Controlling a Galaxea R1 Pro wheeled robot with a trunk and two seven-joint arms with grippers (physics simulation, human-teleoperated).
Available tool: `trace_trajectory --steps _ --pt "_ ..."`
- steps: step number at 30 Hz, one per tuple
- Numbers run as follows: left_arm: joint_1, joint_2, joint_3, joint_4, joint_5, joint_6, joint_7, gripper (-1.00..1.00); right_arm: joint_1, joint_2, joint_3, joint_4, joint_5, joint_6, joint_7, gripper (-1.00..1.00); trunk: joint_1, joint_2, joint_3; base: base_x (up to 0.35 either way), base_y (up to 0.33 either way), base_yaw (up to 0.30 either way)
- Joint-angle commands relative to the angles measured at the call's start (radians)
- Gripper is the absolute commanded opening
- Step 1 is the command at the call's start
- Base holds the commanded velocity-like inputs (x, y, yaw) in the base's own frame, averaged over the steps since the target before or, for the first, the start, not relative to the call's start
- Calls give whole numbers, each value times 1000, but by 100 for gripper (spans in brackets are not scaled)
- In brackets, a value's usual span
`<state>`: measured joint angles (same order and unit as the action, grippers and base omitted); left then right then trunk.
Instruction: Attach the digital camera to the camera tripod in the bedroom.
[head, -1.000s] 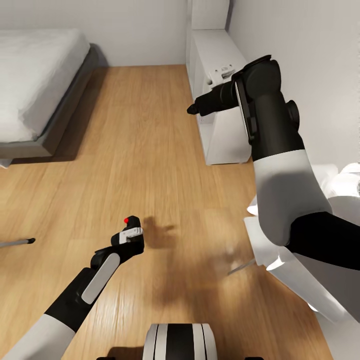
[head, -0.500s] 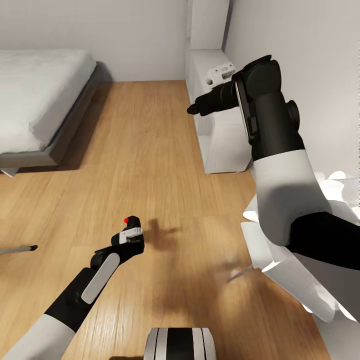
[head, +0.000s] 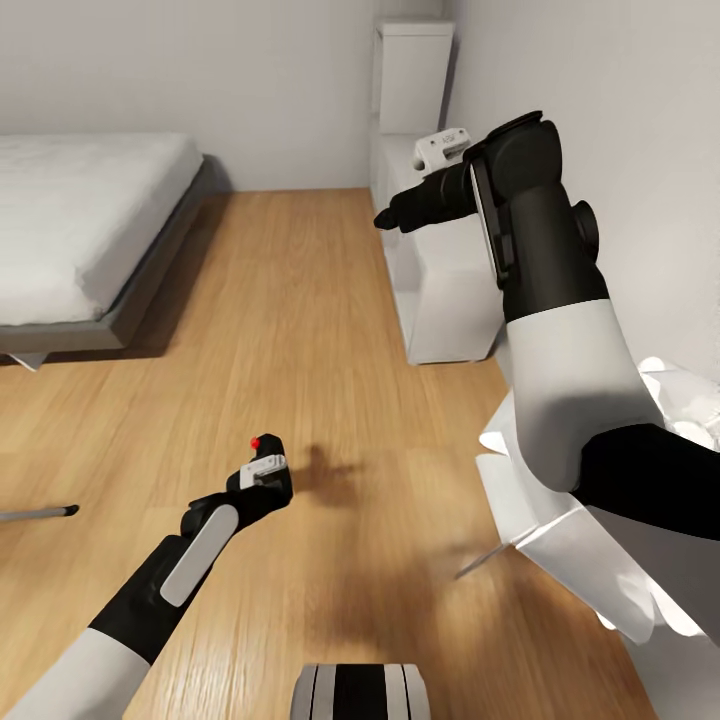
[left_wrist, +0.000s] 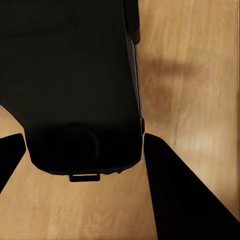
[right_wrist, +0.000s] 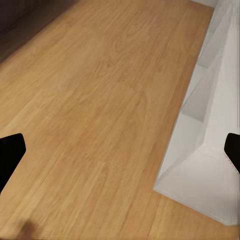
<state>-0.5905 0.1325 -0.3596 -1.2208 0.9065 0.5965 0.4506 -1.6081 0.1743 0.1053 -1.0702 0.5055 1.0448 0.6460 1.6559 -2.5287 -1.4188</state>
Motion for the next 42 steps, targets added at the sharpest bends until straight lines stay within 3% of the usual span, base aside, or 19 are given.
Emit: trace_trajectory --steps 1,20,26,27,31,32,34,35,39,40,42 --pt "-1 1 -2 -3 8 2 8 -100 -1 0 0 -1 11 2 9 100 -1 0 3 0 0 0" --pt "0 7 -1 7 9 2 8 -100 -1 0 -2 3 9 2 9 100 -9 4 77 0 0 0" --pt "0 54 0 19 48 5 -31 -100 -1 0 -1 2 7 2 10 100 -12 6 100 0 0 0" --pt "-1 81 0 21 78 4 -71 -100 -1 0 -1 2 7 2 11 100 -12 6 104 0 0 0" --pt "0 145 -1 29 151 2 -193 -100 -1 0 -1 0 6 2 12 100 -14 7 119 0 0 0" --pt "0 178 -1 43 181 1 -268 -100 -1 0 -1 -1 6 2 12 100 -14 7 123 0 0 0" --pt "0 206 -2 66 201 0 -350 -100 -1 0 -1 -1 6 2 12 100 -15 8 131 0 0 0" --pt "0 228 -2 99 213 -1 -437 -100 -1 0 -1 1 6 2 13 100 -16 8 135 0 0 0" --pt "0 255 -2 187 222 -2 -612 -100 -1 0 -1 4 5 2 14 100 -18 9 150 0 0 0" --pt "0 263 -2 239 223 -3 -698 -100 -1 0 -1 4 5 2 15 100 -18 9 154 0 0 0" --pt "0 271 -2 287 220 -7 -783 -100 -1 0 0 3 5 2 15 100 -19 10 162 0 0 0"
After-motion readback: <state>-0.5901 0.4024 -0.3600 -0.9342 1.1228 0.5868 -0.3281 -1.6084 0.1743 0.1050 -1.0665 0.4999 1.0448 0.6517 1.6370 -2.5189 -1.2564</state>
